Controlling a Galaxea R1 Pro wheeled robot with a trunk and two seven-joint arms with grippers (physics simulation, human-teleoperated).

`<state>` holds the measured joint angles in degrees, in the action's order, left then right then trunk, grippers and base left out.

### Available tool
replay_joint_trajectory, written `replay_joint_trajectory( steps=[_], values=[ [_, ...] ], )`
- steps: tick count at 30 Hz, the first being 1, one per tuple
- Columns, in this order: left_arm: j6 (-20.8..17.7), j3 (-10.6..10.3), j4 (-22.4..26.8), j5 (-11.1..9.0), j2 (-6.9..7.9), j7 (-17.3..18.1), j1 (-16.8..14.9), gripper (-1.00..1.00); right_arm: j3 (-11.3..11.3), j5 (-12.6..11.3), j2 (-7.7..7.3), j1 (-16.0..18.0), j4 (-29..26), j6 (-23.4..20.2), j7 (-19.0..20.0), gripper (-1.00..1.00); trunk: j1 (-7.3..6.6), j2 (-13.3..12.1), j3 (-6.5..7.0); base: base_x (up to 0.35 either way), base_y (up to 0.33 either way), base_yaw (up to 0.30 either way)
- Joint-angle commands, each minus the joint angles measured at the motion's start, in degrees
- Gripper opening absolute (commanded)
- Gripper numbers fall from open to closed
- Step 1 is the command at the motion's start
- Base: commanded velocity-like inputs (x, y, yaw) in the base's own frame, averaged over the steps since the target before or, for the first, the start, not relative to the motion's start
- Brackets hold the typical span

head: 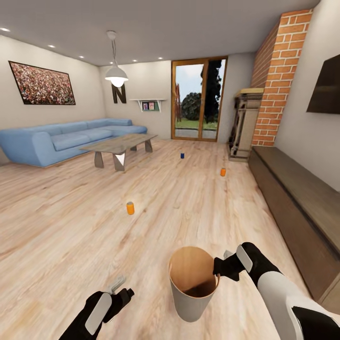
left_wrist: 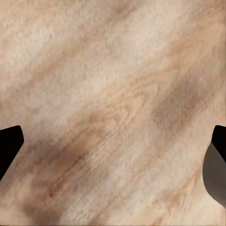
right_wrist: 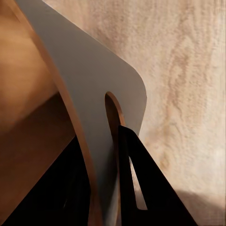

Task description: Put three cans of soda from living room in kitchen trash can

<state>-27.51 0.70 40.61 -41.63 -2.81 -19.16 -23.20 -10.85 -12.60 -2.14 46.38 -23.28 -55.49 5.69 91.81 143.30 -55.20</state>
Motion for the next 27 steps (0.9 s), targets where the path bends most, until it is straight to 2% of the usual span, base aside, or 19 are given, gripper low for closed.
replay_joint_trajectory(
  steps=[1,6,10,27],
  values=[
    [0.0,0.0,0.0,0.1,0.00,0.0,0.0,1.00,-0.2,-2.0,0.00,0.0,0.0,-0.1,0.3,-1.00,-0.01,0.0,-0.07,0.316,0.141,0.000],
    [0.0,0.1,-0.1,2.4,-0.11,0.1,0.0,1.00,-0.2,-2.0,-0.15,0.0,0.0,-0.1,0.3,-1.00,-0.01,0.0,-0.47,0.317,0.136,0.000],
    [0.0,0.1,-0.1,3.2,-0.15,0.2,0.0,1.00,-0.2,-2.0,-0.20,0.0,-0.2,-0.1,0.3,-1.00,-0.01,0.0,-0.80,0.318,0.131,0.000],
    [0.0,0.1,-0.2,3.6,-0.14,0.2,0.0,1.00,-0.2,-2.0,-0.24,0.0,-1.3,0.8,0.3,-1.00,-0.01,0.0,-1.00,0.320,0.129,0.000]
  ],
)
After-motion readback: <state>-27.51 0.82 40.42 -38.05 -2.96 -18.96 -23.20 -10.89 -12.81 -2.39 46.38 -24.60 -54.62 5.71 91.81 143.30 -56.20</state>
